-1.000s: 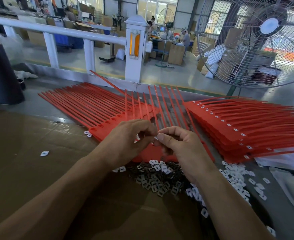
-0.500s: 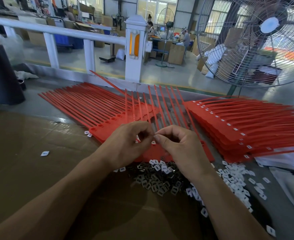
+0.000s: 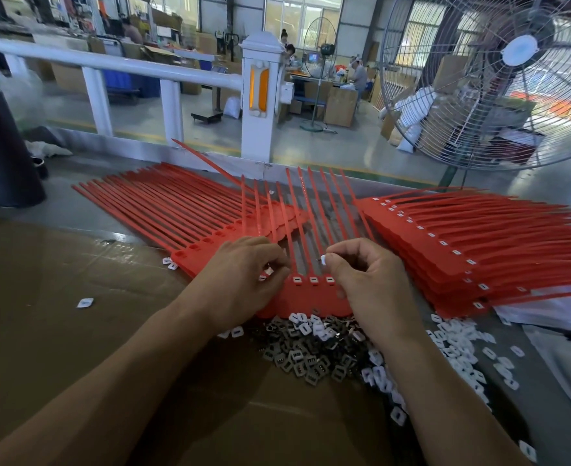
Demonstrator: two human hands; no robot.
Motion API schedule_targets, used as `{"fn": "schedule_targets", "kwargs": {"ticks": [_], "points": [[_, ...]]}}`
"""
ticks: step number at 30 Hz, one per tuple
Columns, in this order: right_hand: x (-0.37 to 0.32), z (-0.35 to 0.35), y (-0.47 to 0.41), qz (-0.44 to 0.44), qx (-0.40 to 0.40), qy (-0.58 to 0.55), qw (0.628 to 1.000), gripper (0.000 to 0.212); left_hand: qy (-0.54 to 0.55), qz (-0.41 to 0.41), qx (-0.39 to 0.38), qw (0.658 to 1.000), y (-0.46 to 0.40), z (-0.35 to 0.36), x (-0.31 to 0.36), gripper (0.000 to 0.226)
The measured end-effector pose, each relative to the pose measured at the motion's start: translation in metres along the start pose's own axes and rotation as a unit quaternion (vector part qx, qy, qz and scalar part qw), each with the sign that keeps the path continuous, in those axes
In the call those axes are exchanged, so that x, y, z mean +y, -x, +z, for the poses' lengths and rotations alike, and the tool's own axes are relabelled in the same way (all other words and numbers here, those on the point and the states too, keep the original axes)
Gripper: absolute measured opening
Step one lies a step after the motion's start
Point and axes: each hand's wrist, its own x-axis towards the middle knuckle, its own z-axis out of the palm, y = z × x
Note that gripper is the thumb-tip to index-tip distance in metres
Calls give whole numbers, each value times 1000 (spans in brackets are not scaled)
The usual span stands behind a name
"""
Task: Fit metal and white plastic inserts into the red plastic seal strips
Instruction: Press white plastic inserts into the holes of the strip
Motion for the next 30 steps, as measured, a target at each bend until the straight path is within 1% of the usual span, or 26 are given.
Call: {"fn": "schedule_targets", "kwargs": {"ticks": [5,10,18,21,30], "points": [[3,-8,-6,32,51,-6,998,8,-42,-39,-35,998,1,0,-5,21],[6,-20,-12,45,81,20,995,9,-55,-49,-65,995,1,4,-6,24],[17,-40,-22,58,104,85,989,8,-49,-57,-74,994,1,4,-8,26],[23,-48,-24,61,97,120,986,9,-49,-59,-78,994,1,4,-8,26],[34,-52,-27,69,37,207,975,9,-43,-65,-78,994,1,5,-8,26]]}}
